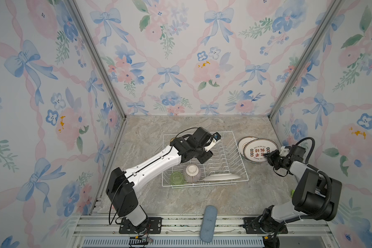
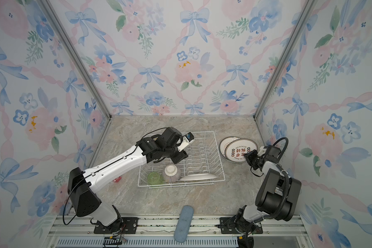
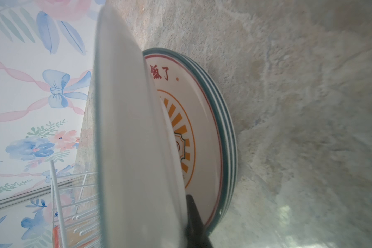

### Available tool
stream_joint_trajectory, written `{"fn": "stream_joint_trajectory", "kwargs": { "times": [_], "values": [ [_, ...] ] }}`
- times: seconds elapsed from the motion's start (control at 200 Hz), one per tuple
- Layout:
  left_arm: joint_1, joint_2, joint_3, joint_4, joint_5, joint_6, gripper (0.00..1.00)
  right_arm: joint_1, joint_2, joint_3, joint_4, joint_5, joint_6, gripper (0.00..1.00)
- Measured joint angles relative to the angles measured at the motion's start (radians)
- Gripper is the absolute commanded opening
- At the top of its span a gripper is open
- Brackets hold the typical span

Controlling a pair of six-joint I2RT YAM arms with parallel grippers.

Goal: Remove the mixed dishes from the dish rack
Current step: 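Lower the red-lettered plate onto the orange-patterned plate and release it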

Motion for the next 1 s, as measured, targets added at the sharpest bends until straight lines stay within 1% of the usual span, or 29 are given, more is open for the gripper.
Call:
{"fn": "stream_joint_trajectory", "kwargs": {
  "times": [0.145,0.235,0.545,0.79,1.0],
  "values": [
    [0.000,0.000,0.000,0.000,0.000,0.000,0.48,0.002,0.000,0.000,-0.005,0.001,-0.011,0.24],
    [0.000,0.000,0.000,0.000,0.000,0.000,0.48,0.005,0.000,0.000,-0.026,0.012,-0.023,0.27],
    [0.000,0.000,-0.008,0.001,0.000,0.000,0.47,0.009,0.000,0.038,-0.156,0.085,-0.106,0.41],
    [0.000,0.000,-0.023,0.000,0.000,0.000,0.47,0.028,0.000,0.051,-0.217,0.131,-0.144,0.44],
    [0.000,-0.002,-0.035,0.000,0.000,0.001,0.47,0.046,0.019,0.074,-0.227,0.151,-0.156,0.48]
  ]
}}
